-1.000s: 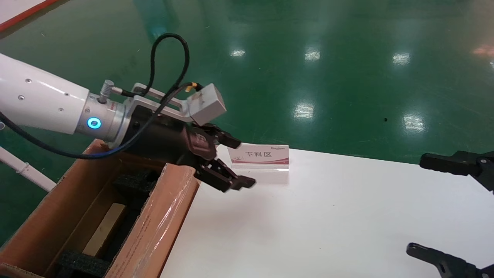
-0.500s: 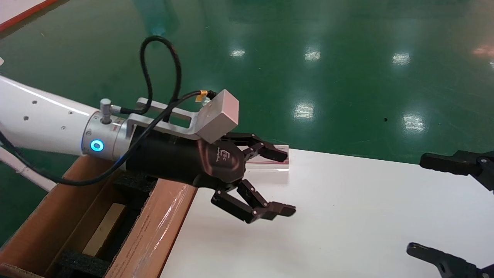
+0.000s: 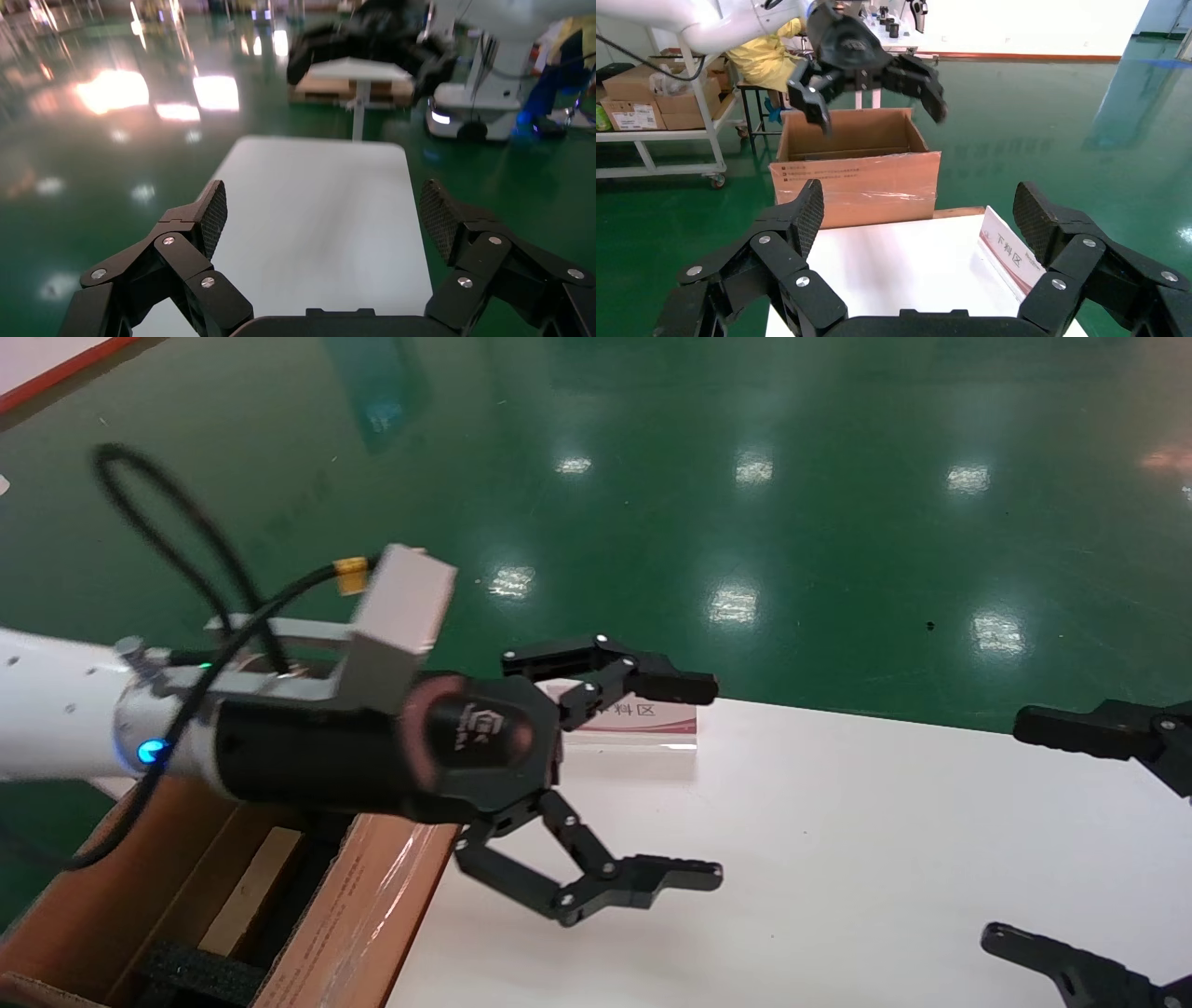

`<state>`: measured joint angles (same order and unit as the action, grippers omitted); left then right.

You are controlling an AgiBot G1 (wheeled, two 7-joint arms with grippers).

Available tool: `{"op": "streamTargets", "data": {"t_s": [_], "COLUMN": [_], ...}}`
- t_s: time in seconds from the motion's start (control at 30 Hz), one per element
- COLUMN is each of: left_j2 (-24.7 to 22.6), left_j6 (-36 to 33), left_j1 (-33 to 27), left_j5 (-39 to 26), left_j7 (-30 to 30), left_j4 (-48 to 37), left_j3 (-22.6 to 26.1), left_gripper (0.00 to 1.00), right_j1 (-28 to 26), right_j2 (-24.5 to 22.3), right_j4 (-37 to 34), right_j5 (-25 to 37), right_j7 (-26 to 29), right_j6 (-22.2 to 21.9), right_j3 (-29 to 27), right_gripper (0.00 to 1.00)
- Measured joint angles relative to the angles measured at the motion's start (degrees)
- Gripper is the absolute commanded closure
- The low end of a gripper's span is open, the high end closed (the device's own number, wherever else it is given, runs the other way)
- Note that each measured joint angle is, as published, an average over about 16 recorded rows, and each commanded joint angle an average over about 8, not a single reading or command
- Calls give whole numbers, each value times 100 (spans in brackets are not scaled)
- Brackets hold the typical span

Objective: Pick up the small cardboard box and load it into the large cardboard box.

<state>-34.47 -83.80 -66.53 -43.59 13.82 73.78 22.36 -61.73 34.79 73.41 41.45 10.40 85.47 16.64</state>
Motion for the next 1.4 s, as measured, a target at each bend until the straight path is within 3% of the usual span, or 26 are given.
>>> {"op": "streamTargets", "data": {"t_s": [0.3, 1.4], "left_j2": [-54, -52], "left_j6": [-188, -191], "left_j1": [489, 503], "left_j5": [173, 188], "left_j7": [-307, -318], "left_j4": [-24, -30], "left_j3": [-624, -635], "left_gripper": [0, 0], "right_j1": [4, 17], "right_j2": [6, 21], "right_j4": [4, 14], "right_j5": [11, 40], "right_j7": [9, 35], "right_j6": [6, 21], "right_j3": [-16, -64], "right_gripper": [0, 0]}}
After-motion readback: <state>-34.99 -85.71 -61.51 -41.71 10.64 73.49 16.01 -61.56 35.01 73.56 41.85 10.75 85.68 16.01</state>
